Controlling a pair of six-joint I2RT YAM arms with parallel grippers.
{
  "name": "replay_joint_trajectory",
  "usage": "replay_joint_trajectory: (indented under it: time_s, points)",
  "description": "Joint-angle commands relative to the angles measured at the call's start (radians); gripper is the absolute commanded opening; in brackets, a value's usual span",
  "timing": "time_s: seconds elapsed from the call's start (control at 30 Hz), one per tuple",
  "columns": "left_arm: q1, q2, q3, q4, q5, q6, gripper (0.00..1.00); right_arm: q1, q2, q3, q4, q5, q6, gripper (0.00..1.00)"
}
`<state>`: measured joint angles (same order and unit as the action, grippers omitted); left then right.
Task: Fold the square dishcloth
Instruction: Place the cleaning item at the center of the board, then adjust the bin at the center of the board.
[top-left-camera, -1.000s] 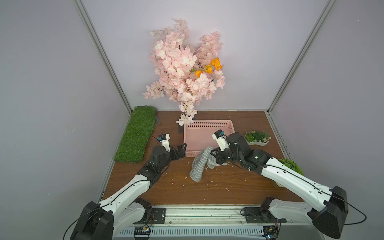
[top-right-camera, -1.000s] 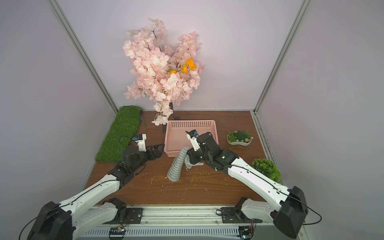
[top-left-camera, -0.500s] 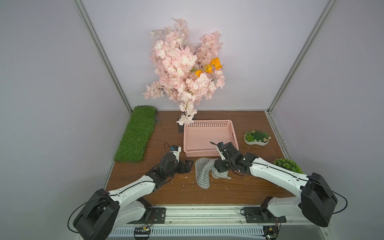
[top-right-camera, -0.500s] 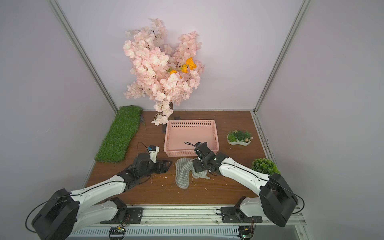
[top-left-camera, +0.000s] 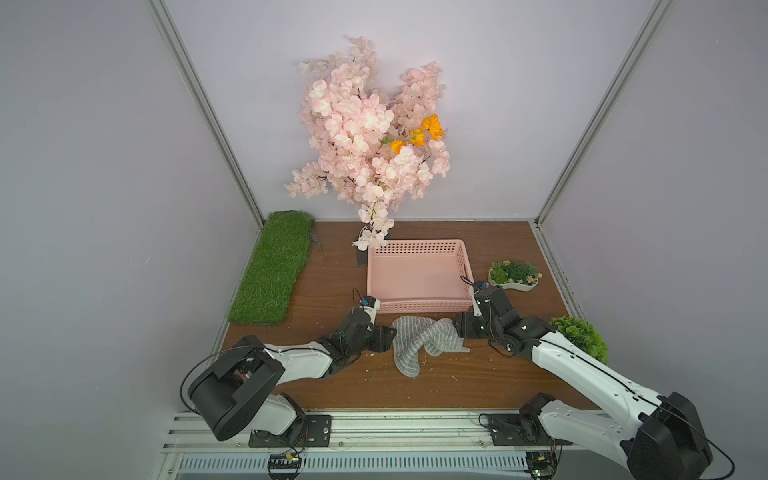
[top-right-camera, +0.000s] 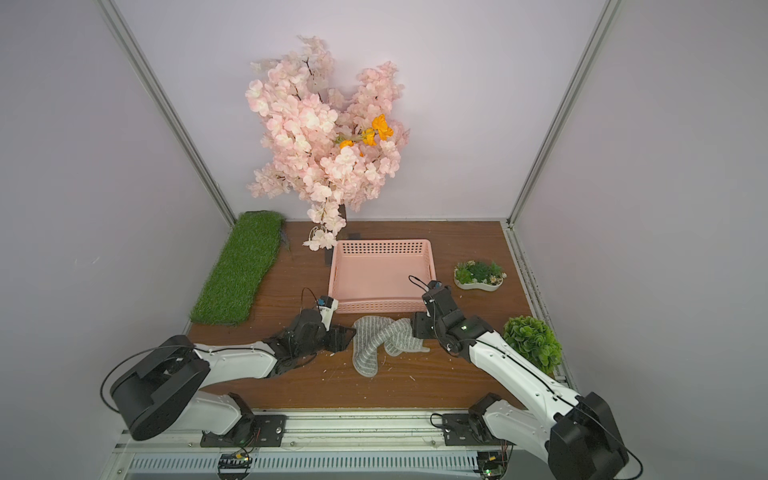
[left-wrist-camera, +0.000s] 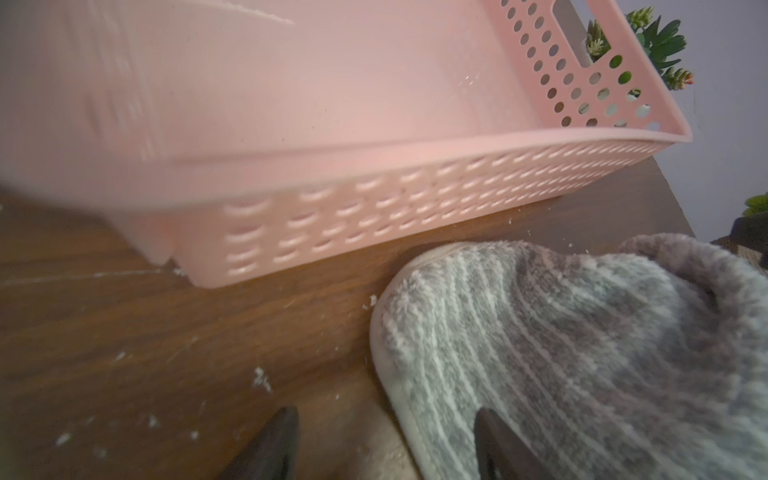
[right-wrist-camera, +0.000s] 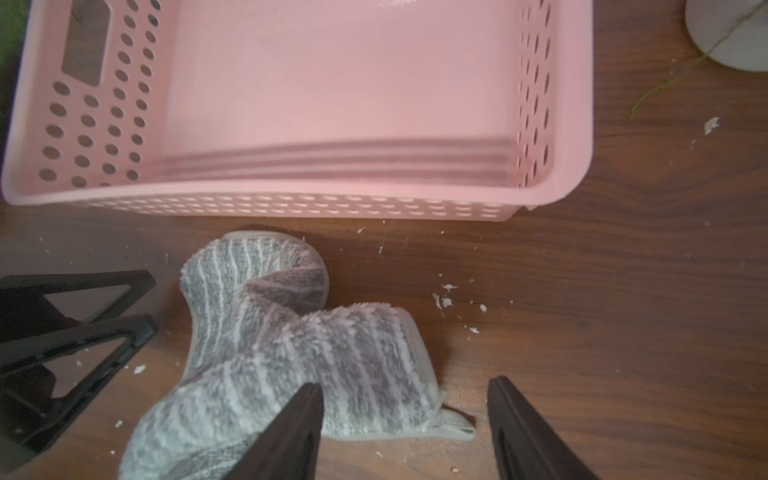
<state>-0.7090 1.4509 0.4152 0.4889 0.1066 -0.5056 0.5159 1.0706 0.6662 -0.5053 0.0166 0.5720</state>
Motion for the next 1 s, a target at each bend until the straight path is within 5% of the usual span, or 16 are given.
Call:
replay_joint_trajectory:
  time_s: [0.0,0.4,0.87,0.97]
  points:
    - [-0.010,0.040,0.052,0.060,-0.019,0.053,0.69,-0.021,0.023,-0.028,0.125,-0.043,0.052,0.63]
    - [-0.010,0.219,0.204,0.081,-0.056,0.190,0.64,-0.107,0.205,-0.096,0.407,-0.072,0.121,0.56]
    - [-0.011,0.415,0.450,0.072,0.034,0.276,0.61,-0.184,0.224,-0.090,0.419,-0.023,0.114,0.56]
    - [-0.012,0.405,0.449,0.037,0.049,0.256,0.54,-0.184,0.201,-0.083,0.368,-0.038,0.091,0.55]
